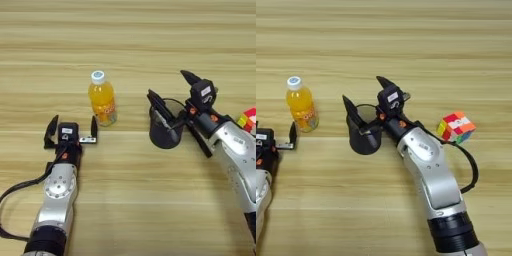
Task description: Move the objects on the table
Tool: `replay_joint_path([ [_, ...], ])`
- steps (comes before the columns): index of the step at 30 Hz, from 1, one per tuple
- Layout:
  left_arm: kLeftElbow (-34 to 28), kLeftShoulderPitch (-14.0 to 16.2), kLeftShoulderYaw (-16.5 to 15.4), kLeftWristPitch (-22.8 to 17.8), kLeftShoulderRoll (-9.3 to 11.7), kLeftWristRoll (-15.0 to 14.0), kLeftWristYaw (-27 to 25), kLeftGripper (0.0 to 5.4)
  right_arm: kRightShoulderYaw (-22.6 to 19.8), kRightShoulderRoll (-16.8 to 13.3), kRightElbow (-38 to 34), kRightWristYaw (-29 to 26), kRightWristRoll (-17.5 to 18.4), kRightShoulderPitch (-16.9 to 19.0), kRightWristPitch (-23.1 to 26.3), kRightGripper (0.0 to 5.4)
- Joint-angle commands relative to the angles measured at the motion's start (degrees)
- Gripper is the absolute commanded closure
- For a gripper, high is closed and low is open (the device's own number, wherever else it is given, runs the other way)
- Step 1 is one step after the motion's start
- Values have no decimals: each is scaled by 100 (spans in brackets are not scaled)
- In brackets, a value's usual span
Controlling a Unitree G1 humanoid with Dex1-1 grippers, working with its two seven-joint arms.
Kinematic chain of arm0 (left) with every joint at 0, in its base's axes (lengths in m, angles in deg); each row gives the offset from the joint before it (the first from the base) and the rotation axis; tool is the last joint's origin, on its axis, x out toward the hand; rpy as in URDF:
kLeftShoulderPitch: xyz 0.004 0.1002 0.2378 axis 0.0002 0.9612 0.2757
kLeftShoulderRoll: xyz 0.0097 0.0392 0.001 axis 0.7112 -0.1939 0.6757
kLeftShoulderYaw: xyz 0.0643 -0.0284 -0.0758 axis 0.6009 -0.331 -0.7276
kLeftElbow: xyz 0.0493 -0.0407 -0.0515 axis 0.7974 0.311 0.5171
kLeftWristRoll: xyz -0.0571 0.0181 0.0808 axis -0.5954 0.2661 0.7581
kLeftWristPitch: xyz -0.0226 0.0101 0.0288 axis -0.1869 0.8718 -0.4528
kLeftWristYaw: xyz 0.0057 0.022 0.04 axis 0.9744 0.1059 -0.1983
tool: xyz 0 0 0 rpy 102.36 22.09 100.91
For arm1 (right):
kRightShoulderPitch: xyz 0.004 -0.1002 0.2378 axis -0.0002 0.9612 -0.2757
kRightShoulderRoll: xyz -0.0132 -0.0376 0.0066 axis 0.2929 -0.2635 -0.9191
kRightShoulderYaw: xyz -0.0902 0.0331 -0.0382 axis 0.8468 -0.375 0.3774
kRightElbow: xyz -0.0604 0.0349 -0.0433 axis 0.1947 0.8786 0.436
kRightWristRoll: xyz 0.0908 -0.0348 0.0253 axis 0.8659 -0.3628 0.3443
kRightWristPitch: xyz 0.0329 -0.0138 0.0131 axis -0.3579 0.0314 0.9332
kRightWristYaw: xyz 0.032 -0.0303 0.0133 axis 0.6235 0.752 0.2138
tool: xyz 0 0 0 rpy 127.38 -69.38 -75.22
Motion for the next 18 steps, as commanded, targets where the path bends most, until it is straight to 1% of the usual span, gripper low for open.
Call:
replay_joint_path([
  [1,-35,-16,32,-6,-31,20,10,0,124,61,72,-14,-57,-115,146,2],
  [7,-39,-23,27,-11,-21,8,4,0,190,117,322,13,-163,-241,158,2],
  [15,-42,-31,26,-15,-20,-2,-6,0,244,205,560,-29,-218,-363,151,2],
  [18,0,-57,26,-10,-28,2,6,0,230,250,806,-42,-227,-480,109,2],
])
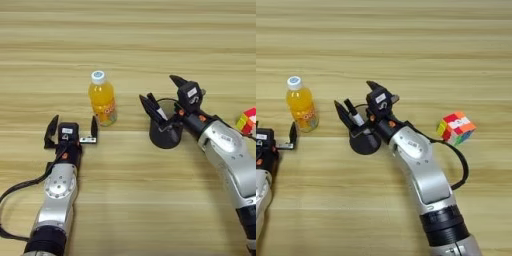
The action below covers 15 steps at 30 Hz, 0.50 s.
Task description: Move the objects on the table
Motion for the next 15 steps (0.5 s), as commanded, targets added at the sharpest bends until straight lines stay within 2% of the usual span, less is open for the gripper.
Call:
replay_joint_path([
  [1,7,-62,19,-6,-33,3,8,0,-1,62,305,-28,-50,-250,7,2],
  [15,-30,-29,29,-8,-43,9,17,0,-14,172,728,-61,-26,-350,-63,2],
])
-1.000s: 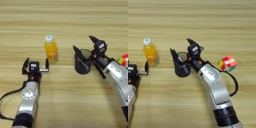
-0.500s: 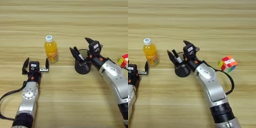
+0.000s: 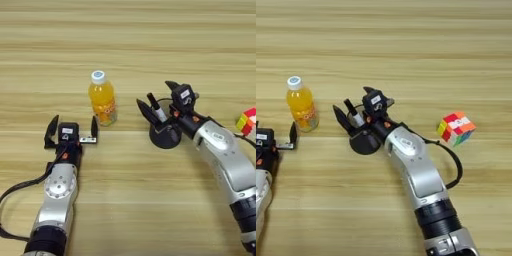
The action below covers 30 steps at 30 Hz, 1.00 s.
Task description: Move the objects on the table
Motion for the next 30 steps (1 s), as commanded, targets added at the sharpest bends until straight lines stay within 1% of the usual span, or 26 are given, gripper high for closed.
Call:
replay_joint_path([
  [1,-31,-27,24,-8,-41,11,16,0,-17,50,81,-41,-19,-108,-40,2],
  [14,-11,-38,27,-1,-40,10,26,0,-59,121,196,-66,20,-116,-6,2],
  [20,-24,-29,29,1,-33,10,31,0,-138,204,227,-102,185,-110,233,64],
  [21,-27,-26,28,2,-32,9,31,0,-155,220,221,-112,239,-108,312,82],
  [23,-30,-21,29,3,-30,9,30,0,-184,245,206,-156,353,-102,444,100],
  [25,-33,-16,31,4,-30,10,30,0,-201,238,206,-143,384,-106,537,115],
  [26,-33,-14,31,5,-31,11,32,0,-208,239,206,-143,402,-106,571,133],
  [27,-34,-12,31,4,-31,13,34,0,-211,239,206,-145,415,-107,595,133],
  [30,-35,-8,30,7,-31,12,36,0,-201,231,214,-145,442,-108,674,170],
])
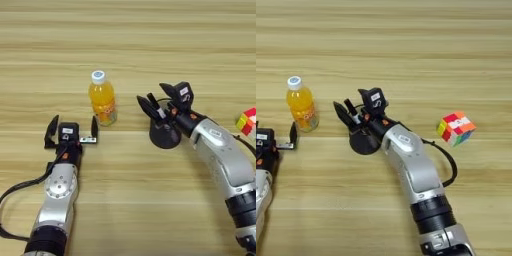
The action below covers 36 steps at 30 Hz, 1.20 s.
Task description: Move the objects on the table
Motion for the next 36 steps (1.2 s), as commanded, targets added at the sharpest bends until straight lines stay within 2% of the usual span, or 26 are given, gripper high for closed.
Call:
replay_joint_path([
  [1,-36,-7,23,9,-31,11,-1,0,-2,-7,70,-40,38,25,270,176],
  [25,-31,-3,15,11,-19,10,2,0,19,17,-70,-17,98,75,394,442],
  [31,-15,-10,13,15,-17,11,4,0,-2,33,-114,-6,118,83,394,473],
  [36,-4,-21,12,16,-18,11,5,0,-32,37,-120,4,129,72,390,473],
])
